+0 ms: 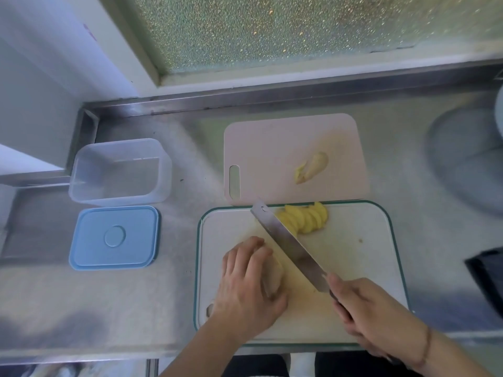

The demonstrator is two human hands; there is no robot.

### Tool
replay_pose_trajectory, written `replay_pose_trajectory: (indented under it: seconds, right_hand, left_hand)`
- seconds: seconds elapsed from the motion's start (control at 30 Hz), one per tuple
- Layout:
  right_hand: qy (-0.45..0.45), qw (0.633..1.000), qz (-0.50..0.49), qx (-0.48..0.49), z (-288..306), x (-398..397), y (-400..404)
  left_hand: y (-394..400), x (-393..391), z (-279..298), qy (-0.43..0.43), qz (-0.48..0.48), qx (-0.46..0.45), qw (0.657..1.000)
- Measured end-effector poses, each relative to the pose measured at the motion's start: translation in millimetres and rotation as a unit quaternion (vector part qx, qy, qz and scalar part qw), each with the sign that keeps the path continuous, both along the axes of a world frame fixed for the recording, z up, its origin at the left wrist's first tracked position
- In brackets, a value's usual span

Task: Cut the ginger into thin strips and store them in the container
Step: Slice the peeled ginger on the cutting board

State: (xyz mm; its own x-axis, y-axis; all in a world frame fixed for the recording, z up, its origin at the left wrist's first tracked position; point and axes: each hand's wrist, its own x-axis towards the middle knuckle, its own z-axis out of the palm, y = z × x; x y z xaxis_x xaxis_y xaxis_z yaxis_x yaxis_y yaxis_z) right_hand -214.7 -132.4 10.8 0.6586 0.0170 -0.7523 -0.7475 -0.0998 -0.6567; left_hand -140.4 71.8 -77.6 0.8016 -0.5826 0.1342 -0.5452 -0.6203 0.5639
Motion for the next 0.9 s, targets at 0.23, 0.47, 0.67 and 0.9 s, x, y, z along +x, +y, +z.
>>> replay_pose_trajectory:
  seconds: [0.23, 0.47, 0.67, 0.9]
  right_hand:
    - [0.049, 0.999, -0.005, -0.008, -13, 21, 12]
    - [0.063, 0.995, -0.075, -0.026, -11, 15, 4]
    - [-0.043, 0.989, 0.022, -0.138, -15, 13, 28]
    - [-0.06, 0.983, 0.062, -0.159, -17, 7, 56]
  left_hand:
    - [-1, 0, -3, 0.014, 0.025, -0.08, 0.996]
    - [7, 17, -3, 0.001, 0.017, -0.08, 0.997]
    - [6, 17, -10, -0.015, 0.012, -0.102, 0.995]
    - [7, 17, -18, -0.064, 0.015, -0.129, 0.989]
